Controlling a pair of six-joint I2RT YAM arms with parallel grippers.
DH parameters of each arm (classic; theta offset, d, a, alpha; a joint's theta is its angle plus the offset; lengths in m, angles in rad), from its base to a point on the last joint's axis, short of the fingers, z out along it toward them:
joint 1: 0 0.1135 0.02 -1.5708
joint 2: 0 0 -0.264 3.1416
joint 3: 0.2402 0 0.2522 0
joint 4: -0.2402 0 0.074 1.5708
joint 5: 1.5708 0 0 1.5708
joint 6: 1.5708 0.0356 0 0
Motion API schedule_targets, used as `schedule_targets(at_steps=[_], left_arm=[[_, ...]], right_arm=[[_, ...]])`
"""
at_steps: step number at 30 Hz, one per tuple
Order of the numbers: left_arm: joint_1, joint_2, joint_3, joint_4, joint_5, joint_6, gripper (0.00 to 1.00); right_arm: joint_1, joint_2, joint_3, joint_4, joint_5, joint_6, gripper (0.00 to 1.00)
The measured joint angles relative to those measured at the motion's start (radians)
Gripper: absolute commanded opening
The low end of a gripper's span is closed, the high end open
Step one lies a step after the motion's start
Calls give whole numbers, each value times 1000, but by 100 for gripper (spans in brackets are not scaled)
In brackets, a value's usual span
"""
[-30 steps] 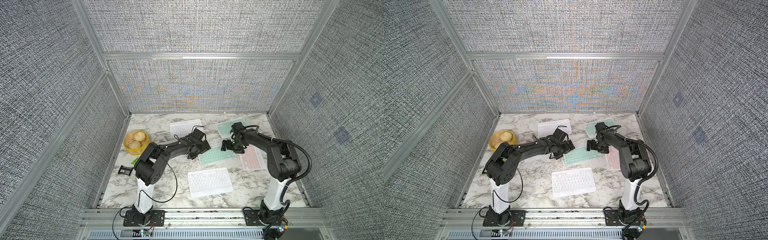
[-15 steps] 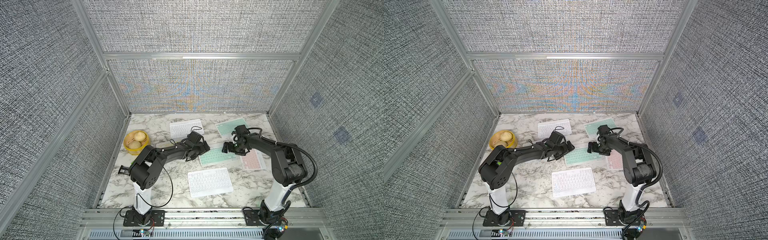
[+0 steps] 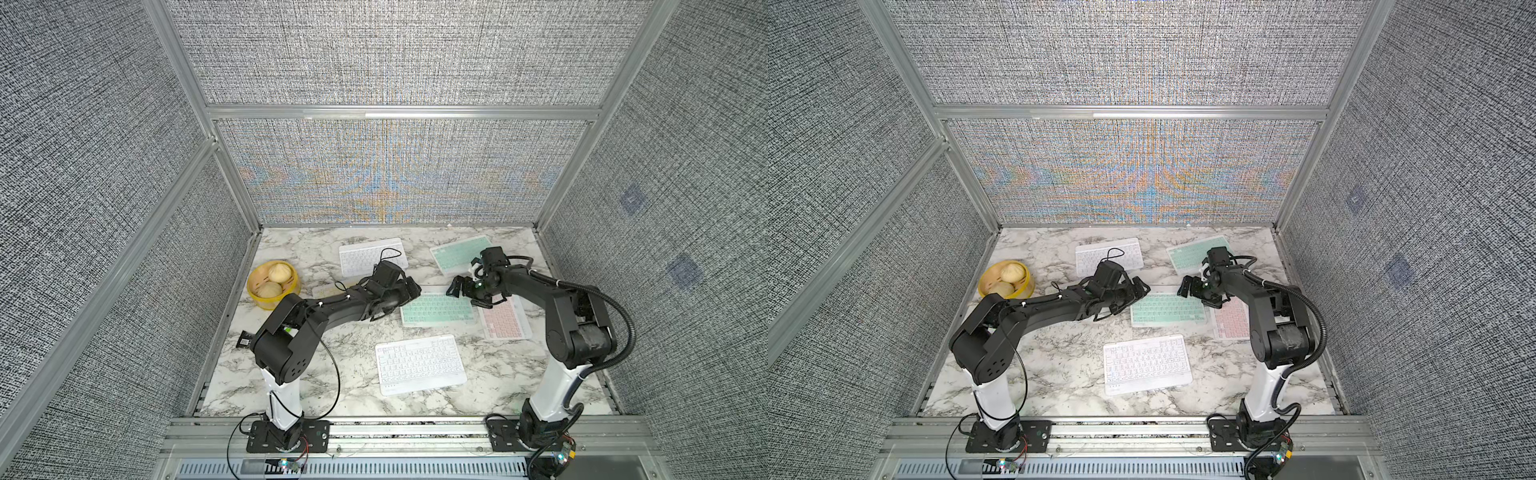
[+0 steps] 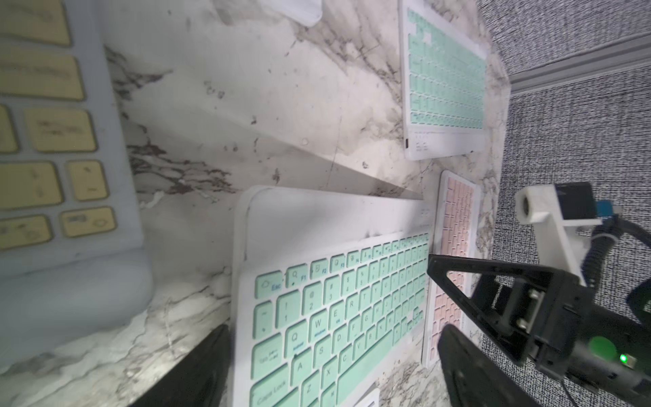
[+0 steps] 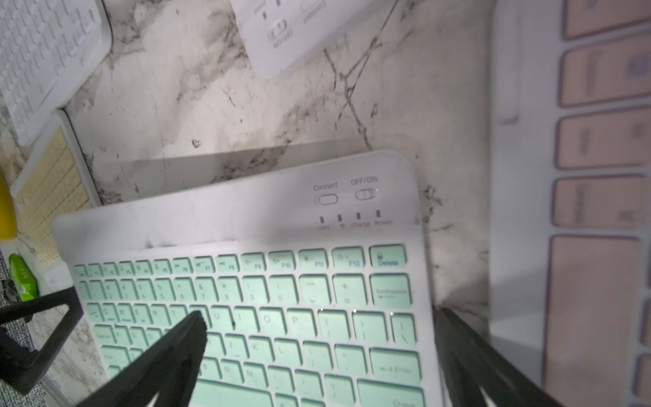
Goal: Stack the numeric keypads
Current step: Pick up the numeric keypad from the center of the board.
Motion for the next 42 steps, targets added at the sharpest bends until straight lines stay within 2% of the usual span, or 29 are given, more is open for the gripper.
schedule_targets(at_steps=[10,13,16,20,26,35,37,42], left_arm=[[23,-10,-26,224,4,-31,82],[29,-14,-26,349,24,-45,76],[16,-7,-38,418,152,-97,74],[23,-9,-52,435,214,-133,74],[30,-45,-45,358,235,-127,79],[29,-124,59,-2,250,41,88],[30,-136,60,-58,251,67,96],[45,-164,25,-135,251,90,95]], right_arm=[[-18,14,-9,72,-3,27,99],[-22,14,-14,85,-7,49,99],[-8,30,-22,150,-191,86,99],[-13,29,-32,171,-235,98,99],[-12,37,-36,176,-282,109,99],[-2,56,-35,155,-375,141,99],[-2,60,-34,155,-380,148,99],[-2,69,-32,163,-394,172,99]])
